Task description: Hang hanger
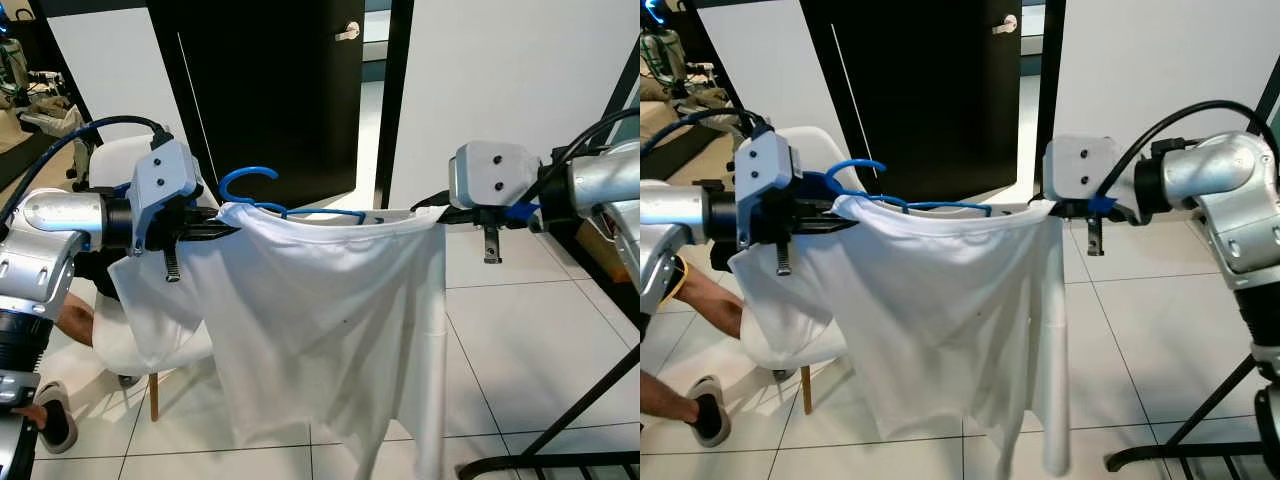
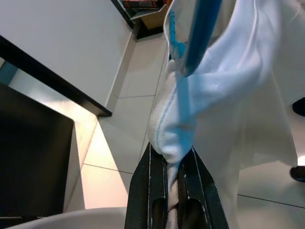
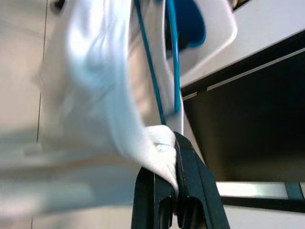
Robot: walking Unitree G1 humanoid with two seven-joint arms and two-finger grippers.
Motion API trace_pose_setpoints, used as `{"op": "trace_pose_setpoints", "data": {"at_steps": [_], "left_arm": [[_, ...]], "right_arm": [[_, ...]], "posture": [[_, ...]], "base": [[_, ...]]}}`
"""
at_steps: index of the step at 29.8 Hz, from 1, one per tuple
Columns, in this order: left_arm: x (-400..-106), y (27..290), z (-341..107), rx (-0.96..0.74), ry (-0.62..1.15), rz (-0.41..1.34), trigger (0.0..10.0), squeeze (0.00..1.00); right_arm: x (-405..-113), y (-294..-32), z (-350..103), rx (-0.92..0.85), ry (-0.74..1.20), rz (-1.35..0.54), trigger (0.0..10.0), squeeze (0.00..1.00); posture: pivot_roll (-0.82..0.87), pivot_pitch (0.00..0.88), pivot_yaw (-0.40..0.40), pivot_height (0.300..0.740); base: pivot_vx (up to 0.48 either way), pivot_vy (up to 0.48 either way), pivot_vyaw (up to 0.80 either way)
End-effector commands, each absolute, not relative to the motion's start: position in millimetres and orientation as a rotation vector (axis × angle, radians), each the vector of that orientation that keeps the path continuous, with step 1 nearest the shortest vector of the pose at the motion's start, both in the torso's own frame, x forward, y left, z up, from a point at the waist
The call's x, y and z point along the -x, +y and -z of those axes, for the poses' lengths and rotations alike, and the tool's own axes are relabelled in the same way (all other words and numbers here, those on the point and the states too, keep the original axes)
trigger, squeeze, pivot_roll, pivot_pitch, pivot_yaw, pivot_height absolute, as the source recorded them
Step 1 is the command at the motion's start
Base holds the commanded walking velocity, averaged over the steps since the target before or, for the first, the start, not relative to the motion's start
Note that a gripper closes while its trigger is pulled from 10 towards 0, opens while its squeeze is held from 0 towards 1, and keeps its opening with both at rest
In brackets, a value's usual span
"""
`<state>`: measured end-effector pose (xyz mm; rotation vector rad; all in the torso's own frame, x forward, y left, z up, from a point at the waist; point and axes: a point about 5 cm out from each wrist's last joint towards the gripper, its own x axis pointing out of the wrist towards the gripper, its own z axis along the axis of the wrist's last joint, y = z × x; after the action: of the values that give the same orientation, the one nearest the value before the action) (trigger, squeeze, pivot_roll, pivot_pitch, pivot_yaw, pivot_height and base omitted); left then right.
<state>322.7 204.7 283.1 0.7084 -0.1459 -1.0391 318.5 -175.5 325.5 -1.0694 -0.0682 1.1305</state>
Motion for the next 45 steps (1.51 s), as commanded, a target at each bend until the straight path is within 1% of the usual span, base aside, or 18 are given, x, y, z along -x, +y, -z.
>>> {"op": "trace_pose_setpoints", "data": {"at_steps": [1,3,4,6,7,8,10,12,19,21,23,24,25,29,35,39,41,45], "left_arm": [[-321.6,204.8,-289.0,-0.714,-0.175,1.026,10.0,0.00],[-321.9,200.8,-287.5,-0.706,-0.184,1.041,10.0,0.00],[-319.2,193.0,-285.5,-0.686,-0.203,1.089,10.0,0.00],[-319.2,193.0,-285.5,-0.686,-0.203,1.089,10.0,0.00],[-316.3,187.1,-285.0,-0.679,-0.221,1.133,10.0,0.00],[-316.3,187.1,-285.0,-0.679,-0.221,1.133,10.0,0.00],[-316.4,184.8,-288.4,-0.676,-0.242,1.151,10.0,0.00],[-315.7,186.5,-290.0,-0.680,-0.242,1.160,10.0,0.00],[-311.1,192.2,-291.6,-0.686,-0.223,1.193,10.0,0.00],[-304.5,205.0,-288.5,-0.701,-0.158,1.231,10.0,0.00],[-304.5,205.0,-288.5,-0.701,-0.158,1.231,10.0,0.00],[-302.0,211.5,-288.0,-0.715,-0.129,1.240,10.0,0.00],[-302.0,211.5,-288.0,-0.715,-0.129,1.240,10.0,0.00],[-295.2,225.4,-296.3,-0.719,-0.094,1.264,10.0,0.00],[-292.8,221.9,-296.9,-0.688,-0.102,1.298,10.0,0.00],[-292.0,215.3,-290.3,-0.645,-0.100,1.333,10.0,0.00],[-292.0,215.3,-290.3,-0.645,-0.100,1.333,10.0,0.00],[-290.9,212.5,-282.5,-0.627,-0.081,1.357,10.0,0.00]], "right_arm": [[-317.9,-167.6,-330.5,1.077,-0.099,-1.140,0.0,0.00],[-318.0,-160.3,-331.7,1.061,-0.124,-1.151,0.0,0.00],[-317.6,-151.0,-332.6,1.046,-0.157,-1.171,0.0,0.00],[-317.6,-151.0,-332.6,1.046,-0.157,-1.171,0.0,0.00],[-315.4,-141.6,-333.9,1.026,-0.187,-1.205,0.0,0.00],[-315.4,-141.6,-333.9,1.026,-0.187,-1.205,0.0,0.00],[-307.9,-128.6,-336.6,0.987,-0.229,-1.280,0.0,0.00],[-305.9,-127.2,-337.7,0.982,-0.235,-1.298,0.0,0.00],[-306.4,-134.0,-339.9,1.004,-0.215,-1.296,0.0,0.00],[-306.3,-149.4,-342.7,1.037,-0.163,-1.279,0.0,0.00],[-306.3,-149.4,-342.7,1.037,-0.163,-1.279,0.0,0.00],[-305.1,-159.2,-341.9,1.057,-0.117,-1.277,0.0,0.00],[-305.1,-159.2,-341.9,1.057,-0.117,-1.277,0.0,0.00],[-303.5,-189.6,-329.7,1.139,0.064,-1.244,0.0,0.00],[-304.7,-190.7,-323.3,1.170,0.100,-1.240,0.0,0.00],[-301.3,-178.8,-314.5,1.154,0.092,-1.313,0.0,0.00],[-301.3,-178.8,-314.5,1.154,0.092,-1.313,0.0,0.00],[-293.1,-166.9,-321.7,1.110,0.038,-1.402,0.0,0.00]], "posture": [[-0.08,0.000,0.048,0.740],[-0.08,0.000,0.048,0.740],[-0.08,0.000,0.046,0.740],[-0.08,0.000,0.046,0.740],[-0.08,0.000,0.046,0.740],[-0.08,0.000,0.046,0.740],[-0.09,0.000,0.043,0.740],[-0.09,0.000,0.044,0.740],[-0.09,0.000,0.043,0.740],[-0.09,0.000,0.041,0.740],[-0.09,0.000,0.041,0.740],[-0.09,0.000,0.039,0.740],[-0.09,0.000,0.039,0.740],[-0.09,0.000,0.041,0.740],[-0.09,0.000,0.042,0.740],[-0.09,0.000,0.041,0.740],[-0.09,0.000,0.041,0.740],[-0.09,0.000,0.040,0.740]], "base": [[0.000,0.000,0.00],[0.000,0.000,0.00],[0.000,0.000,0.00],[0.000,0.000,0.00],[0.000,0.000,0.00],[0.000,0.000,0.00],[0.000,0.000,0.00],[0.000,0.000,0.00],[0.000,0.000,0.00],[0.000,0.000,0.00],[0.000,0.000,0.00],[0.000,0.000,0.00],[0.000,0.000,0.00],[0.000,0.000,0.00],[0.000,0.000,0.00],[0.000,0.000,0.00],[0.000,0.000,0.00],[0.000,0.000,0.00]]}}
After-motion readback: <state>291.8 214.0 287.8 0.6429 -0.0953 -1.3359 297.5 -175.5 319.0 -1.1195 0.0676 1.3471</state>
